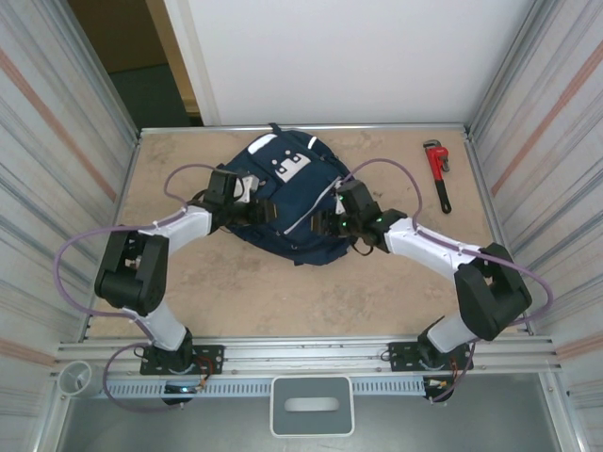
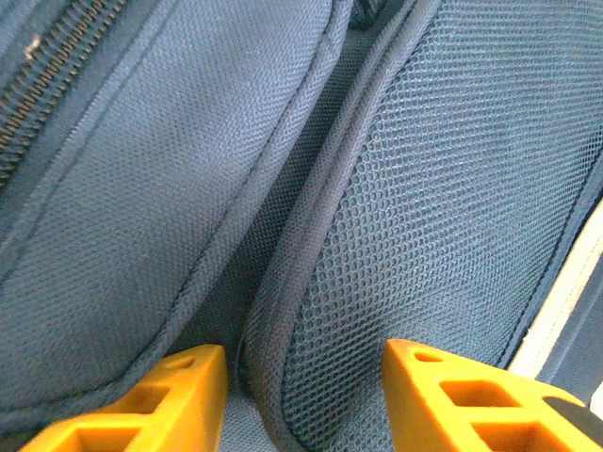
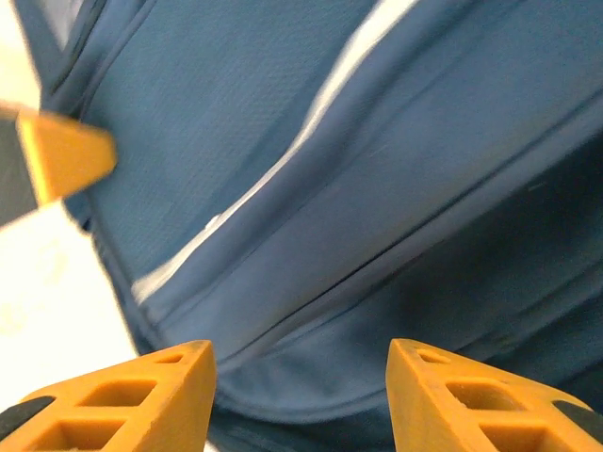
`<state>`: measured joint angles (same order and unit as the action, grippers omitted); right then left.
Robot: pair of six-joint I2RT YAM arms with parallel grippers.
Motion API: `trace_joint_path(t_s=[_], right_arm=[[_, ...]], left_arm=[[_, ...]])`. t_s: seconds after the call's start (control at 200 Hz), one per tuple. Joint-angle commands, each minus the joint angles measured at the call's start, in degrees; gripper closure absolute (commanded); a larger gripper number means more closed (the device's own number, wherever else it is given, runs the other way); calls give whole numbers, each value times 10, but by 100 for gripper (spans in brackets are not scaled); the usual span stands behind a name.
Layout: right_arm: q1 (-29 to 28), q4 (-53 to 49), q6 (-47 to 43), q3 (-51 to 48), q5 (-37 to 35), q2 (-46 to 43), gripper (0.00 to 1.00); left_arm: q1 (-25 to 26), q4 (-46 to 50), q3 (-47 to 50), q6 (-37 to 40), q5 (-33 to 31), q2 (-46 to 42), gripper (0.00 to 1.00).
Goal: Pack the student bag
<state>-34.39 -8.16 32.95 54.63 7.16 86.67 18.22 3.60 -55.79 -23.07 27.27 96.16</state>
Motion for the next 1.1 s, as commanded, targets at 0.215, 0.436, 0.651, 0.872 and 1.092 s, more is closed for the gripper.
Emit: trace_joint_path(t_s=[0.215, 0.436, 0.651, 0.872, 1.092], right_arm=[[93, 21, 16, 90, 69, 117, 70], [118, -23, -33, 166, 77, 170, 76], [126, -93, -85, 188, 26, 155, 67], [80, -105, -69, 70, -58, 18, 50], [-33, -50, 33, -31, -94, -69, 45]], left_arm=[[38, -11, 20, 1, 36, 2, 74], [87, -59, 59, -43, 53, -5, 79], [111, -85, 68, -72, 31, -6, 87], [111, -132, 82, -117, 50, -22, 99], [101, -190, 94, -176, 101, -50, 100]])
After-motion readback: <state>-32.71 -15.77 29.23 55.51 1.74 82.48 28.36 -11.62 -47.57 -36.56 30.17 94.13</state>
